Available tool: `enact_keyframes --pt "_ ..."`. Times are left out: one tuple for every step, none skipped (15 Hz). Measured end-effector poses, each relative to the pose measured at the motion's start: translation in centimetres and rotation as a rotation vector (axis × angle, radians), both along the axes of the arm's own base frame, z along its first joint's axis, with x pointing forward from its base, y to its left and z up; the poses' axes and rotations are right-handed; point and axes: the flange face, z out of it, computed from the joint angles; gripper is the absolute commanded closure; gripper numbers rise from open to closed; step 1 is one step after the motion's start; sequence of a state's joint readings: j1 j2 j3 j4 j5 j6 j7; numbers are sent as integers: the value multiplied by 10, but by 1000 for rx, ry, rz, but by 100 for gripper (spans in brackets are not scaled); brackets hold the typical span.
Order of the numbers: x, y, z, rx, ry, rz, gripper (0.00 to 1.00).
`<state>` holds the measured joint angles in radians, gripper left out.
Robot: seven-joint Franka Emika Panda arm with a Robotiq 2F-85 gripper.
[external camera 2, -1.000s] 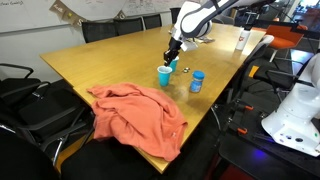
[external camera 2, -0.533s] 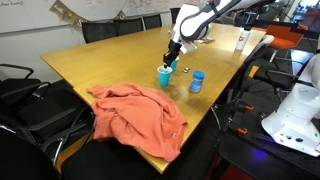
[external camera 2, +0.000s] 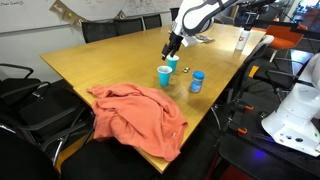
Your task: Pour the sweets out of the left cup onto the table then put two sweets back in the cup
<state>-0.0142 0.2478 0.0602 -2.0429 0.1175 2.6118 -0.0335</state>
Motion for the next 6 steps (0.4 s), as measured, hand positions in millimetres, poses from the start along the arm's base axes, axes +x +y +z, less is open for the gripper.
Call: enact_keyframes --pt "-2 -6 11 -6 -4 -5 0" --pt "-6 -12 21 -9 3 -9 0" --pt "-10 -18 31 -12 13 -15 0" --pt "-14 -23 40 -12 23 -22 0" --pt "-18 -28 49 -12 33 -27 0" --pt "-23 -32 56 -13 42 -29 0"
